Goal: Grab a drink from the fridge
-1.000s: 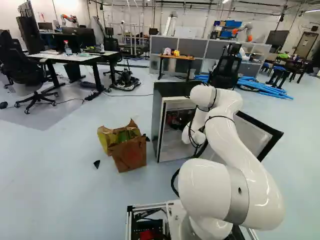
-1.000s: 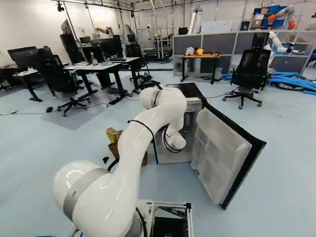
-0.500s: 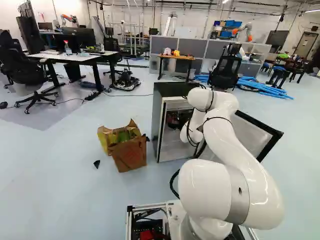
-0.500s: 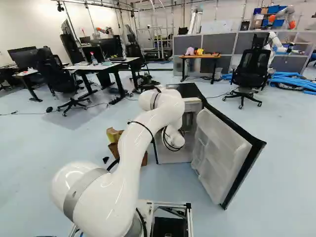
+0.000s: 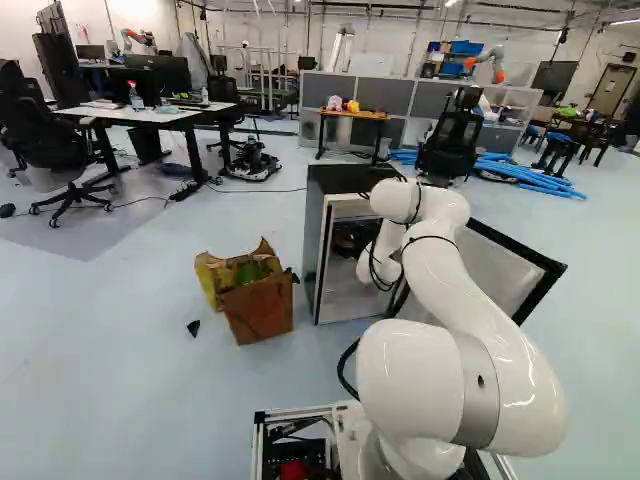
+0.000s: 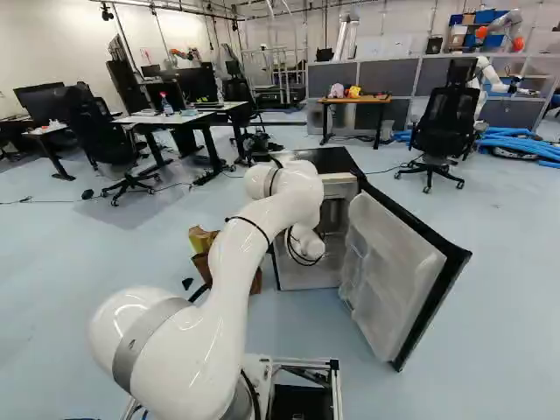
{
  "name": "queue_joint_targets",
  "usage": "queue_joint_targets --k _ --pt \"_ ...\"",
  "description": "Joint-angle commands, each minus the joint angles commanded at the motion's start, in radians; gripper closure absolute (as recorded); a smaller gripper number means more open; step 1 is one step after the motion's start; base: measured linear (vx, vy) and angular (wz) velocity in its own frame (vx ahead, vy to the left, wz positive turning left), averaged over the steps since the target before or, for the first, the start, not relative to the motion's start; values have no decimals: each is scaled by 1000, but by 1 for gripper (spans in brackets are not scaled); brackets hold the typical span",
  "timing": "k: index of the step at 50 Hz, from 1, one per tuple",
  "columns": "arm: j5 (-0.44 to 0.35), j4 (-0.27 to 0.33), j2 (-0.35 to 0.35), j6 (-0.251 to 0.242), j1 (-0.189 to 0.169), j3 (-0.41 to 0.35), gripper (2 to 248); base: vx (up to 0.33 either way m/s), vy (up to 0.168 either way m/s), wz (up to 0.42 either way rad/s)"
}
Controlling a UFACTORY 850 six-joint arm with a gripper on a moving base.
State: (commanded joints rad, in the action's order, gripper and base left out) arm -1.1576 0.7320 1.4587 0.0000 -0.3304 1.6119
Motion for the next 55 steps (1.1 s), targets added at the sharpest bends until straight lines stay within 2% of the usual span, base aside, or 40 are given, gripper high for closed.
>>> queue_joint_targets --k 31,43,44,48,49,55 --pt "4 0 60 0 16 113 86 0 0 0" --pt "4 0 61 0 16 116 90 0 0 0" --pt "4 0 61 0 16 116 127 0 0 0" --pt "4 0 61 0 16 116 127 0 0 0" --pt "4 0 61 0 16 116 154 0 0 0" --pt "4 0 61 0 16 116 154 0 0 0"
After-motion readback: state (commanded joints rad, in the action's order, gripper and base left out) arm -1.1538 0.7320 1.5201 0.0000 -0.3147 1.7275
